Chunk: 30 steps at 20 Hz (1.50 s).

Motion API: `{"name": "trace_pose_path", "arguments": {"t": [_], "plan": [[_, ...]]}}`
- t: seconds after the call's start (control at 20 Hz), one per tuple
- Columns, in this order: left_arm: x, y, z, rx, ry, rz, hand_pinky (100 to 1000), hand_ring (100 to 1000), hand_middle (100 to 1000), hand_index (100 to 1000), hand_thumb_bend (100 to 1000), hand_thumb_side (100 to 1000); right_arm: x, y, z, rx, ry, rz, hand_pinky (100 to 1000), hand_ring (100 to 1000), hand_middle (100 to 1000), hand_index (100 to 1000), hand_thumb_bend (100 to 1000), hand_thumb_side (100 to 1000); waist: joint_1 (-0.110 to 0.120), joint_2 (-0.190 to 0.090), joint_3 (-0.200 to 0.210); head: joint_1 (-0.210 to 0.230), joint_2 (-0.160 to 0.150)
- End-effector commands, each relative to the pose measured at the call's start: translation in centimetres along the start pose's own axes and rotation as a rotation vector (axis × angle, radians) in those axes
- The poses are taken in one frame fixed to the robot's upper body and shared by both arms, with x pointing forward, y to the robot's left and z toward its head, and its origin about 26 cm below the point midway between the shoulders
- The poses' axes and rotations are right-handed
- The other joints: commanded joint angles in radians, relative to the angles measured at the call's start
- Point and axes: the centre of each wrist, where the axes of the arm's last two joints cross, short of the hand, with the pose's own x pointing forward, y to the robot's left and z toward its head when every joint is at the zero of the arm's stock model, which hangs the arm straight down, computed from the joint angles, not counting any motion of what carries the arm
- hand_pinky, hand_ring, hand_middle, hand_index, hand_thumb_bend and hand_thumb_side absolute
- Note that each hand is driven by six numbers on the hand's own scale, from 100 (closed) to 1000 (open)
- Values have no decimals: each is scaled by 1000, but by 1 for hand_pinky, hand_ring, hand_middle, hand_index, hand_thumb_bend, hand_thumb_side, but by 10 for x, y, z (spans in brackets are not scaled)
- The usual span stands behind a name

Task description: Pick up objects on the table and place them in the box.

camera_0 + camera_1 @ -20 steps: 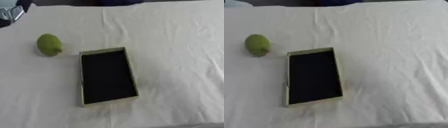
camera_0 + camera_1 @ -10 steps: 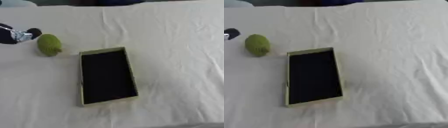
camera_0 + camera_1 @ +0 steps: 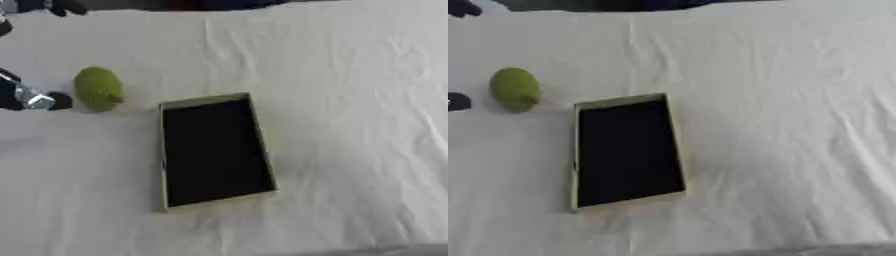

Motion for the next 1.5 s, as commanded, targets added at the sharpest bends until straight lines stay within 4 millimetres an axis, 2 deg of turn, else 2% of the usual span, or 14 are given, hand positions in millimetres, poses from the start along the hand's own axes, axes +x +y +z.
{"name": "trace_pose_path", "arguments": {"t": [0.05,0.3,1.0,1.1,1.3,1.5], "plan": [[2,12,4,-52,13,-47,846,818,796,885,742,100,7,-2,-7,33,-15,26,841,728,630,814,100,573,-1,-18,-1,4,-2],[6,11,0,-114,47,-42,817,803,788,882,753,100,7,-2,-7,35,-14,24,841,728,630,814,100,576,-1,-17,-3,15,-2],[22,17,-18,-191,83,-7,820,809,791,879,738,100,6,0,-8,45,-9,14,842,730,629,814,100,580,-1,-19,-8,24,1],[22,16,-20,-195,85,-4,826,815,796,872,758,100,6,0,-8,46,-9,12,842,731,629,815,100,587,0,-19,-10,27,1],[16,11,-38,-241,138,19,833,821,802,872,769,100,5,2,-7,48,-5,3,843,731,629,815,100,589,1,-21,-12,31,2],[4,6,-54,-273,171,17,888,863,835,876,774,100,4,3,-8,49,-6,-5,843,732,629,815,100,590,-3,-23,-10,35,5]]}}
